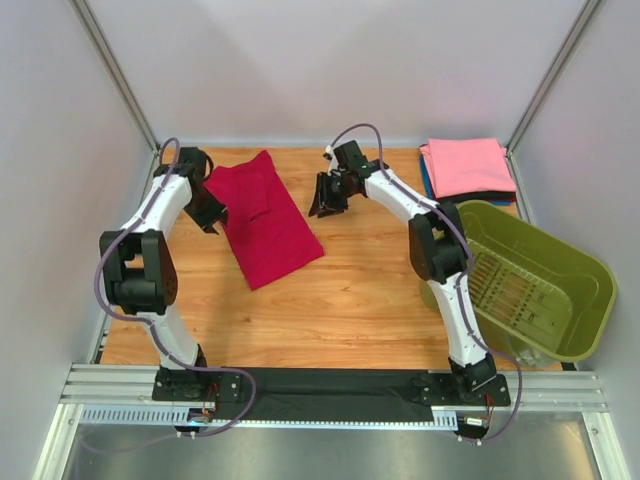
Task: Fold and stack the t-shirts
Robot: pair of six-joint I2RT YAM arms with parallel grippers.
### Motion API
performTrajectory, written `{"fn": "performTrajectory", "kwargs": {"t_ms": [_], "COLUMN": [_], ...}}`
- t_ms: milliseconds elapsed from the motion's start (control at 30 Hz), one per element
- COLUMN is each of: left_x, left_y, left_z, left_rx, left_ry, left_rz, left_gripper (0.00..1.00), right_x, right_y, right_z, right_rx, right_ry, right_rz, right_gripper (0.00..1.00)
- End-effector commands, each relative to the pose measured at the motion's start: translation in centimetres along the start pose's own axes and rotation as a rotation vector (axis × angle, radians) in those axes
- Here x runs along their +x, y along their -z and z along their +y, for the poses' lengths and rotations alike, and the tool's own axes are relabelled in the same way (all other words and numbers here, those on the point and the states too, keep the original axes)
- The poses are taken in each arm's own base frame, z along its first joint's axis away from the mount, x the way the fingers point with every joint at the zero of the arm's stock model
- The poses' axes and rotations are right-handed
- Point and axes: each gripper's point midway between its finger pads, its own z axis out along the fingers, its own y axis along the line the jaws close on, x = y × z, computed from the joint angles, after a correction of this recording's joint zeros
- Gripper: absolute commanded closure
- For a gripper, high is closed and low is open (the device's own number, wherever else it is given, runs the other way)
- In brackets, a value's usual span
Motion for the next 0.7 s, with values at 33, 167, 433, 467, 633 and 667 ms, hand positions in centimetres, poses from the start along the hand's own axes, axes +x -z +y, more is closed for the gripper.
{"fn": "performTrajectory", "kwargs": {"t_ms": [33,167,433,467,633,667], "left_x": [5.3,10.2,13.7,13.9,14.8,15.0], "left_y": [2.5,0.9,-1.6,-1.8,-3.2,-3.3], "left_z": [0.7,0.1,2.4,2.7,3.6,4.0], "left_rx": [0.07,0.147,0.023,0.014,-0.024,-0.04], "left_ry": [-0.116,-0.173,-0.213,-0.216,-0.213,-0.213], "left_rz": [0.038,0.107,0.194,0.202,0.239,0.248], "left_gripper": [0.58,0.51,0.5,0.5,0.52,0.54], "right_x": [1.5,3.0,6.0,6.3,7.8,8.0], "right_y": [5.4,5.1,4.2,4.0,2.6,2.4], "right_z": [1.3,0.1,-1.3,-1.4,-1.3,-1.2], "right_rx": [0.001,-0.046,-0.028,-0.033,-0.069,-0.073], "right_ry": [0.171,0.131,0.135,0.133,0.137,0.14], "right_rz": [0.03,0.091,0.202,0.207,0.247,0.251], "right_gripper": [0.61,0.57,0.56,0.55,0.53,0.53]}}
